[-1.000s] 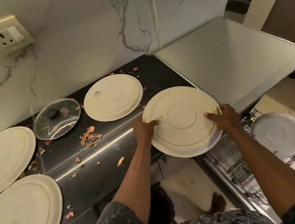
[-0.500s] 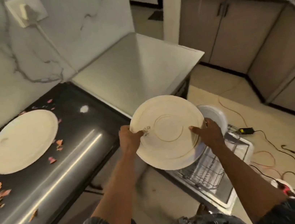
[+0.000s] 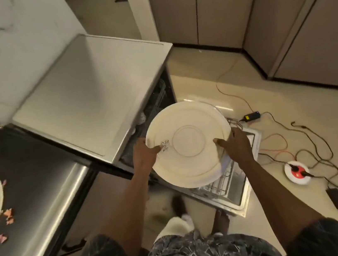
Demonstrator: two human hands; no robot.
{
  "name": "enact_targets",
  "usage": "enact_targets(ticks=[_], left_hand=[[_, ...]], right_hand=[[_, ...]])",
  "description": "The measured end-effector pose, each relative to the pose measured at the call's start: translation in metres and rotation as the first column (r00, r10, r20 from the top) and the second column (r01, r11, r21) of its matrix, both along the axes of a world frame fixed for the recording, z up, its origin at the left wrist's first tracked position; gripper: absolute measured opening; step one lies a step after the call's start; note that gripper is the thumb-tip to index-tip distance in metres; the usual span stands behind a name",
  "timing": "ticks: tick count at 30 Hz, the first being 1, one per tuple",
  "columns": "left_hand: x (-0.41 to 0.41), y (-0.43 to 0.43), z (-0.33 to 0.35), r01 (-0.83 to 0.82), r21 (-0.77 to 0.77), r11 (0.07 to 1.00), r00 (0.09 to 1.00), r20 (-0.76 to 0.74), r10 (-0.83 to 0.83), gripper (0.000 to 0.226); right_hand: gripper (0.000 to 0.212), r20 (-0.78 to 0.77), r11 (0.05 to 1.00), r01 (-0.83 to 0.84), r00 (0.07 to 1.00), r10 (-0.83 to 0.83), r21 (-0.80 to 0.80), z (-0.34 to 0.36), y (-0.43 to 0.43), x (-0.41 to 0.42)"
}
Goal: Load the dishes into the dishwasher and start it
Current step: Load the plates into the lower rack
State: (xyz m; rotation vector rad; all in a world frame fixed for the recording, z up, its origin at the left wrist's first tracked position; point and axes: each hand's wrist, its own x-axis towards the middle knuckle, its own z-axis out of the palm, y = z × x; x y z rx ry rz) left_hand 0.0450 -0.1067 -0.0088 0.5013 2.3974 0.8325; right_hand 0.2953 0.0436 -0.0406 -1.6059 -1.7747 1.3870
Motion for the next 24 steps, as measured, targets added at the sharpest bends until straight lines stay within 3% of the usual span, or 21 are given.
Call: enact_targets(ticks=[6, 10, 15, 19, 24], left_hand=[[-0.012, 0.032, -0.059, 0.19, -0.103, 0.976, 0.982, 0.036, -0.187, 0.085], [-0.024, 0.059, -0.108, 0.255, -0.146, 0.956, 0.965, 0.106, -0.241, 0.07], [-0.046, 0.089, -0.182, 0.275, -0.183, 0.944, 0.938, 0.266, -0.222, 0.069], [-0.062, 0.117, -0.235, 0.293, -0.258, 0.921, 0.951, 0.183, -0.251, 0.065], [-0.089, 0.165, -0.295, 0.291, -0.242, 0.926, 0.953, 0.158, -0.258, 0.058]], right_hand=[[0.072, 0.119, 0.99, 0.105, 0.988, -0.094, -0.093, -0.058, 0.012, 0.013], [0.069, 0.184, 0.979, 0.165, 0.973, -0.142, -0.119, -0.109, 0.023, 0.006], [0.066, 0.252, 0.958, 0.243, 0.947, -0.2, -0.152, -0.164, 0.03, -0.012], [0.061, 0.29, 0.944, 0.274, 0.933, -0.215, -0.184, -0.216, 0.044, -0.026], [0.055, 0.266, 0.94, 0.313, 0.926, -0.27, -0.135, -0.263, 0.079, -0.049]])
